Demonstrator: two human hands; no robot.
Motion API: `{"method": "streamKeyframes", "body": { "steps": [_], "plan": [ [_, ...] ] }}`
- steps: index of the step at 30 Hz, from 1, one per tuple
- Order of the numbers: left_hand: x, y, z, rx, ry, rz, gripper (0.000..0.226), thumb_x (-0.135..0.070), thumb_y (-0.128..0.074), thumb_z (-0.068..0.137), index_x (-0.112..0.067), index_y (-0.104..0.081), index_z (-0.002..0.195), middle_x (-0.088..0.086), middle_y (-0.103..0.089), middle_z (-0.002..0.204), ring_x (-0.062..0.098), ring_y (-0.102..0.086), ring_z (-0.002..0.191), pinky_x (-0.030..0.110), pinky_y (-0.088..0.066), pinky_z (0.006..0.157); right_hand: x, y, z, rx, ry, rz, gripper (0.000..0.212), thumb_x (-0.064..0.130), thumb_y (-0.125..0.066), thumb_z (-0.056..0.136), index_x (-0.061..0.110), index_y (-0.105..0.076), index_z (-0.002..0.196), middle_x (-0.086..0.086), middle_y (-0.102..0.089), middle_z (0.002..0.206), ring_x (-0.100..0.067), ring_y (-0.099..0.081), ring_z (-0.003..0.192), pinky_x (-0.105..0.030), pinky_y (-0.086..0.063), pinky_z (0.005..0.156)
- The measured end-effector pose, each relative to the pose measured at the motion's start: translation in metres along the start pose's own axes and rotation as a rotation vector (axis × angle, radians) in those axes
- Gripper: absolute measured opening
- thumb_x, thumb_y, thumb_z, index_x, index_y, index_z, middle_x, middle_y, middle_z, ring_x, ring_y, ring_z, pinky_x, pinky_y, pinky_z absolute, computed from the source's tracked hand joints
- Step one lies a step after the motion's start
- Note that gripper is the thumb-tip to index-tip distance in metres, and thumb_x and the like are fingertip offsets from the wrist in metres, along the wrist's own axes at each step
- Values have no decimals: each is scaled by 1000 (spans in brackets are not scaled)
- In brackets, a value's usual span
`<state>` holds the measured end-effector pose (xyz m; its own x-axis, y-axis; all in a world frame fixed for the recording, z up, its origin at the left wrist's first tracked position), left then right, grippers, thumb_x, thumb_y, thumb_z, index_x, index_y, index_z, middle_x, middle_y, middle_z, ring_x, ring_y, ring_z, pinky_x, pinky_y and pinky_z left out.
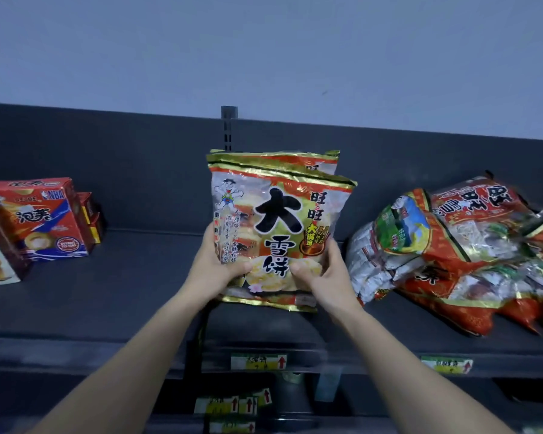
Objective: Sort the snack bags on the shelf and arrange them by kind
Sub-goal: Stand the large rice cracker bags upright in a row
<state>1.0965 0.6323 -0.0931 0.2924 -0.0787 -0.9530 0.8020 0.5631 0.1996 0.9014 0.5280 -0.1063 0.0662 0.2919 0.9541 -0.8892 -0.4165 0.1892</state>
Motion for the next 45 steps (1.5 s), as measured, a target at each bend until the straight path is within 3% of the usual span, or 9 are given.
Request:
{"method": "streamKeyframes", "body": {
  "steps": [3,8,13,22,27,30,34,39,45],
  "plan": [
    [10,-2,8,68,87,68,85,-11,-84,71,-28,-36,139,-13,-65,114,6,-62,105,31,-45,100,-10,0,7,49,-34,-77,68,17,-76,83,33,-37,137,12,-59,127,-1,-57,112,-26,-45,100],
    [21,-2,17,113,179,149,93,-1,-85,65,-23,-34,139,-15,-63,111,11,-60,106,35,-45,101,-22,-1,18,94,-38,-283,86,42,-84,51,49,-35,121,11,-57,125,-10,-56,117,-43,-48,100],
    [27,0,22,106,206,158,88,-1,-86,63,-24,-40,135,-9,-67,111,13,-62,106,39,-46,101,-19,3,25,82,-16,-391,82,56,-75,52,52,-34,123,16,-58,123,-14,-53,119,-47,-48,97],
    [31,5,23,213,300,323,64,-4,-82,72,-23,-46,121,-11,-63,101,17,-59,104,34,-45,99,-13,-1,18,88,-15,-436,90,64,-75,51,35,-38,129,10,-55,124,-15,-52,119,-47,-48,97],
    [28,8,20,205,305,342,70,-2,-84,68,-19,-44,123,-8,-64,104,16,-60,101,29,-46,90,-13,0,16,83,-63,-425,96,64,-77,46,34,-37,128,7,-55,124,-16,-55,116,-45,-49,97],
    [27,12,15,186,301,329,82,-6,-88,60,-21,-44,129,-5,-67,110,17,-62,104,39,-48,99,-9,1,12,64,-107,-414,91,58,-82,55,31,-36,129,8,-57,124,-17,-58,113,-42,-50,95],
    [20,15,8,166,263,355,81,-10,-88,63,-24,-42,128,-6,-66,112,18,-62,105,44,-47,99,-7,3,6,24,-126,-481,117,70,-76,50,18,-28,144,0,-55,133,-23,-55,120,-45,-48,98],
    [4,13,1,124,140,528,82,-14,-84,68,-22,-34,133,-1,-61,117,19,-60,103,37,-49,87,-4,2,-2,-12,-131,-615,81,42,-83,68,15,-38,130,-3,-58,125,-24,-57,113,-43,-51,88],
    [-5,8,-8,61,61,689,118,-20,-85,68,-20,-3,153,9,-46,139,29,-50,122,48,-47,97,1,-4,-13,-28,-116,-783,69,35,-81,73,13,-39,124,-7,-56,124,-29,-57,112,-42,-51,84]
  ]
}}
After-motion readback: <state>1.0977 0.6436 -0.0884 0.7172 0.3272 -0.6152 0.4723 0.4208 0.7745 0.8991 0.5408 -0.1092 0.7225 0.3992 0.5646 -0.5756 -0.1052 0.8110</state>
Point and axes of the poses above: each hand's wrist, its own z-axis towards the middle knuckle, its own y-axis out of the back of the hand, x = y × z, the point moved 2 cm from there along z, towards the middle knuckle
